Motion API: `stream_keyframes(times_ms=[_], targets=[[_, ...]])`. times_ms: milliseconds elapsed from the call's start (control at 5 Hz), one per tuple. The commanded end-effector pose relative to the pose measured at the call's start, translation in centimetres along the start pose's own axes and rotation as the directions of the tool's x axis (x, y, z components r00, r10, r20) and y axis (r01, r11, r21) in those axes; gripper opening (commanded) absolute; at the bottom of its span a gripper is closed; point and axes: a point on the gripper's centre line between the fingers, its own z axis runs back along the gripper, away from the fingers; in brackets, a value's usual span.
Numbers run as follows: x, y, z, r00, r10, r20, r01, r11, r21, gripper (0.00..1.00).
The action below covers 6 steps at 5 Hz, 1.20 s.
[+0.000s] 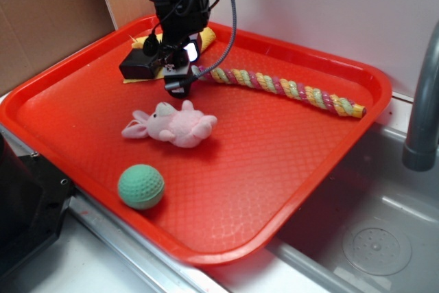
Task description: Grab the multicolored rope.
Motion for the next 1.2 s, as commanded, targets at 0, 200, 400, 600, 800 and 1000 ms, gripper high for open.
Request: stream_keyframes(times_ms=[0,200,400,600,800,1000], targets=[[1.2,0.3,0.7,1.0,0.021,-0.006,-0.021,1.0,0.012,0.0],[1.2,0.3,0.5,1.0,0.016,-0.02,-0.016,1.0,0.0,0.0],[1.4,0.4,0.5,0.999,0.019,-0.038,-0.019,1.0,-0.004,0.0],[1.4,0.2,1.5,0.996,0.071,-0.055,-0.069,0.997,0.039,0.0],[0.7,0.5,5.1,0.962,0.264,-0.063,-0.257,0.961,0.105,0.0],[0.0,-0.4,9.6,0.866,0.494,-0.077,-0.471,0.858,0.203,0.0]])
